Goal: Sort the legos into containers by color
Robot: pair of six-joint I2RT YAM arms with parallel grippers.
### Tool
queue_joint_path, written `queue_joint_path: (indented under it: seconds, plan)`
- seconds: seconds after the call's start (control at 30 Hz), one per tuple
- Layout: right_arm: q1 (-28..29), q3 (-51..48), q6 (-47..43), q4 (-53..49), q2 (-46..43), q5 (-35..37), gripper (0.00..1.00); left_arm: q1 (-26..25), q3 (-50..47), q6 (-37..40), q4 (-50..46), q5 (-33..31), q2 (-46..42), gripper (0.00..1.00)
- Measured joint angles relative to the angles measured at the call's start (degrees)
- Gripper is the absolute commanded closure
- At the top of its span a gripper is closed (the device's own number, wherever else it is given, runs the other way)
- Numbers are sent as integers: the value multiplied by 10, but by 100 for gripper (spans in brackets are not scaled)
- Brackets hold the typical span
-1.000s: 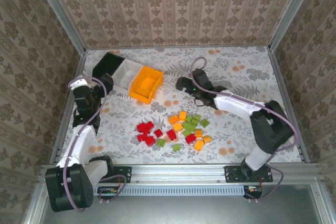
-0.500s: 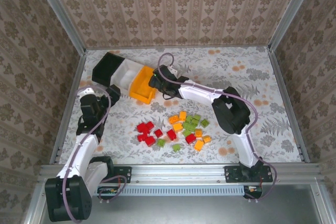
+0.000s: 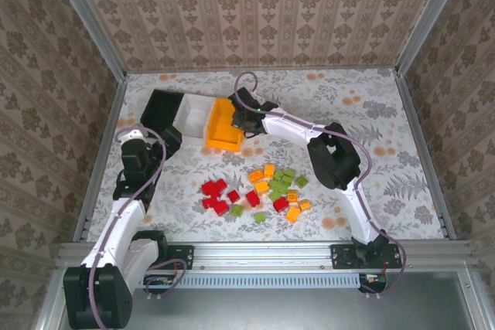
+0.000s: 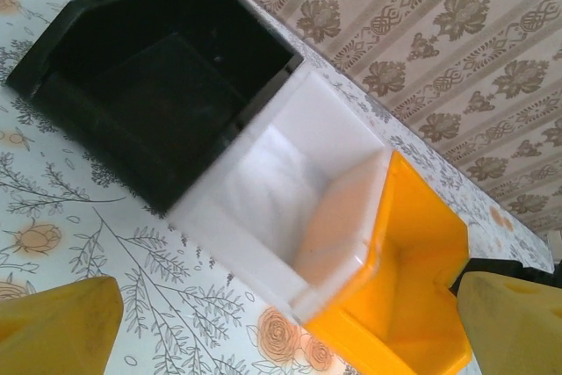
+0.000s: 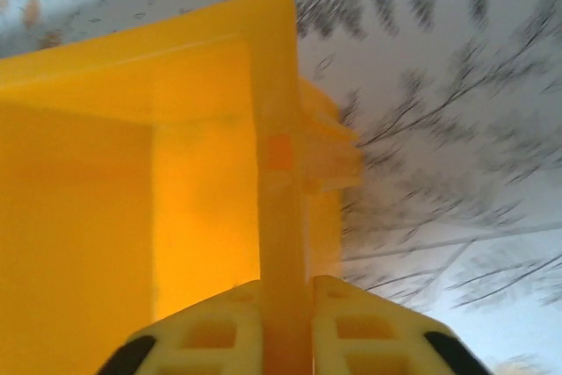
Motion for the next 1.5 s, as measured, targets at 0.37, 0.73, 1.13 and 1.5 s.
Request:
queue_joint_path:
  seconds: [0.37,0.73,1.13,1.5]
  plan:
    - [-153,-89,-196,-85,-92,-50,100,-24,10,-12,-6,22,0,0]
    - [-241,-213,-333,-93,-180,-132,100,-40,20,-13,-10,31,0,0]
    - [-235,-297,-358,-68,-235,-149,100,-40,20,-13,-10,31,8,0]
    - [-235,-297,-358,-69,-236,-137,53,-41,20,-13,-10,31,15,0]
